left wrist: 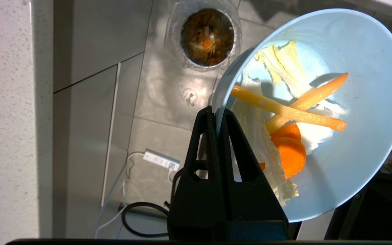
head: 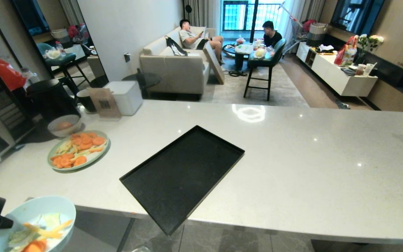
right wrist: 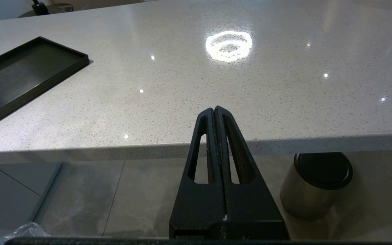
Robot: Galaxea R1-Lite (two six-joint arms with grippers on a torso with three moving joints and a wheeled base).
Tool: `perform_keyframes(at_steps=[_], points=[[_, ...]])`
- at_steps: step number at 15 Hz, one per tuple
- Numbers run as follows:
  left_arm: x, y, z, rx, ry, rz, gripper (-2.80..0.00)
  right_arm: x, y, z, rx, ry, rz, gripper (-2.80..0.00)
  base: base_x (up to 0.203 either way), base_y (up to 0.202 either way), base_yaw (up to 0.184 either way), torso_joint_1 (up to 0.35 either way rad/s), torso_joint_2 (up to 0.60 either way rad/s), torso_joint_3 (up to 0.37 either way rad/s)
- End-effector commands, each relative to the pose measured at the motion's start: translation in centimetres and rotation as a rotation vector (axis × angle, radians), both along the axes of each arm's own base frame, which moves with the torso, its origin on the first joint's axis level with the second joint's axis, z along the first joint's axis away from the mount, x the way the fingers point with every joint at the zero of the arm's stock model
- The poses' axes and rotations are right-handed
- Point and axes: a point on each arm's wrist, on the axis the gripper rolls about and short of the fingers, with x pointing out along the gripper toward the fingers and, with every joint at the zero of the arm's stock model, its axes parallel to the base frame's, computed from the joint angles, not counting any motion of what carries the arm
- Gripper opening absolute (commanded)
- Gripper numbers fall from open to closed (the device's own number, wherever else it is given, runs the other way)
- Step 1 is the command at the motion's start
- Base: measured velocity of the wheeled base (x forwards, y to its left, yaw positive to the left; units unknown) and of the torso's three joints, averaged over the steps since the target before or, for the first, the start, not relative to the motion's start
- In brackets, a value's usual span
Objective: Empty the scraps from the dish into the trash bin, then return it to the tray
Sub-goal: Move the bowl over the trash can
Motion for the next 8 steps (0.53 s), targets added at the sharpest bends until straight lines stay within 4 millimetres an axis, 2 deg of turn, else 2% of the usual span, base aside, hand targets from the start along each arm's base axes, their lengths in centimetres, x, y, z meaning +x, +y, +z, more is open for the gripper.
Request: perform_keyframes(at_steps=[1, 4, 8], points=[[-3.3, -1.1, -0.2, 0.003, -0.069, -0.002, -2.8, 0.0, 0.0, 0.0, 0.0, 0.001, 0.0, -2.8, 0.0, 0.0, 0.0, 0.0, 0.0, 0.0], [-5.8, -2.0, -2.1, 0.001, -0.047, -0.023, -2.8, 0.0, 0.0, 0.0, 0.001, 0.0, 0.0, -2.8, 0.0, 0.0, 0.0, 0.0, 0.0, 0.0], [-5.8, -2.4, -2.0, 0.003, -0.056, -0.066, -2.8, 0.0, 0.0, 0.0, 0.0, 0.0, 0.0, -2.8, 0.0, 0.0, 0.0, 0.0, 0.0, 0.0]])
